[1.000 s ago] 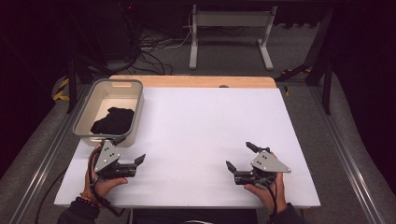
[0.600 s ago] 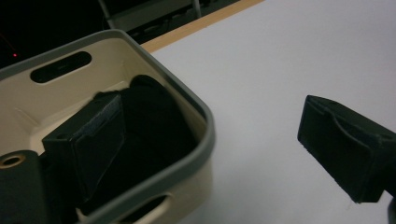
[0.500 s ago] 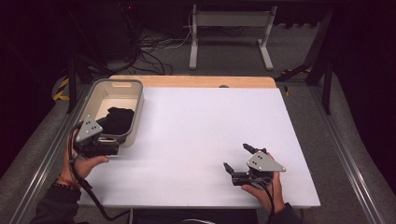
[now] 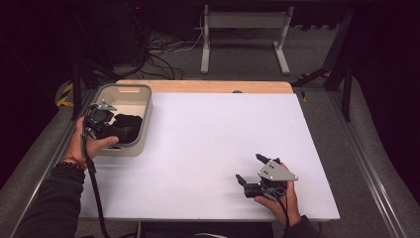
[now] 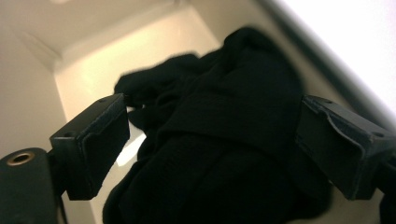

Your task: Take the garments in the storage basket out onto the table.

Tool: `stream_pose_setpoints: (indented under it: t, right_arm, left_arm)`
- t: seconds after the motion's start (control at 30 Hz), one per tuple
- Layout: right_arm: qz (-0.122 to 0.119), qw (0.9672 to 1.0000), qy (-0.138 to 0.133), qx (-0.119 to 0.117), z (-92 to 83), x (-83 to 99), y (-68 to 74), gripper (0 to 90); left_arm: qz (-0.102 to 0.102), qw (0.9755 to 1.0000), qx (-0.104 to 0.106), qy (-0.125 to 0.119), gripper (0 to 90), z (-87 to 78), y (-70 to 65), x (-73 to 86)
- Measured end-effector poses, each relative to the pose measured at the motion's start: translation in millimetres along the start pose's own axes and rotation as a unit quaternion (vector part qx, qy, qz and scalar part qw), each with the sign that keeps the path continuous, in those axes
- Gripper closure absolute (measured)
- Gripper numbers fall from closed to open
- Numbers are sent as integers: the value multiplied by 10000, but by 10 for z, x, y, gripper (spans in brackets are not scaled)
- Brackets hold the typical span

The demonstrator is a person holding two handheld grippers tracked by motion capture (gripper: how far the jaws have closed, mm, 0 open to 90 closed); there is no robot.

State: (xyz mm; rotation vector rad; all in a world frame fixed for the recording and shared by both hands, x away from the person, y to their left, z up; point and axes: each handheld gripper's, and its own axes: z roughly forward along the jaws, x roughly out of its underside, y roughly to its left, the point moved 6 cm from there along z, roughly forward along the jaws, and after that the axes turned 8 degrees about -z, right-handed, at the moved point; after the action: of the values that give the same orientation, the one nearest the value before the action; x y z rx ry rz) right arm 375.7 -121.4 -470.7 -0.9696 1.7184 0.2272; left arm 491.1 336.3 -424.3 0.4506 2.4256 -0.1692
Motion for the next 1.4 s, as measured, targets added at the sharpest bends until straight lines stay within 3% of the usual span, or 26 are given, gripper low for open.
stream_pose_setpoints:
  t: [0.13,0.2,0.27,0.37,0.4,0.5,0.53,0.6,0.67,0.8,0.9,1.03,1.07,1.1,1.13,1.27,1.4]
  right_arm:
    - [-3,10000,14,-12,-1,3,-1,83]
    - [-42,10000,53,-29,6,9,7,86]
    - [-110,9998,142,-9,18,19,17,98]
    - [-181,9994,300,30,39,41,30,100]
    - [-183,9993,322,17,44,45,33,101]
    - [-208,9988,448,-10,63,70,40,105]
    - [-235,9983,533,-18,74,86,42,105]
    - [-258,9974,673,-51,100,122,46,105]
    - [-292,9963,797,-96,125,154,49,105]
    - [-387,9953,883,-124,144,164,68,106]
    - [-430,9947,924,-144,146,168,78,106]
    - [-418,9949,912,-141,142,167,77,106]
    - [-408,9950,901,-131,140,165,74,106]
    - [-395,9952,886,-122,137,162,70,106]
    - [-393,9953,878,-117,134,160,67,106]
    - [-350,9963,785,-49,112,139,37,106]
    - [-227,9981,555,107,64,96,-22,112]
  left_arm:
    - [-76,9994,75,318,96,128,18,11]
    - [-49,9988,-12,495,110,160,10,12]
    - [-190,9967,133,778,208,171,-22,17]
    - [-99,9954,72,955,243,179,-54,10]
    - [-181,9934,190,1117,262,188,-45,18]
    - [-320,9902,490,1267,363,193,15,27]
    - [-364,9894,503,1309,413,201,36,29]
    - [-360,9878,352,1475,468,226,90,36]
    - [-338,9865,377,1556,525,231,111,14]
    - [-120,9871,198,1584,616,247,109,-43]
    - [-29,9895,103,1444,648,237,106,-71]
    - [-198,9966,-119,790,672,137,168,-138]
    - [-198,9966,-119,790,674,137,168,-138]
    - [-283,9989,-103,369,676,56,183,-177]
    - [-282,9994,-102,174,677,15,178,-200]
    - [-245,9982,-63,-536,677,-163,105,-301]
    - [-220,9932,63,-1145,677,-262,-38,-396]
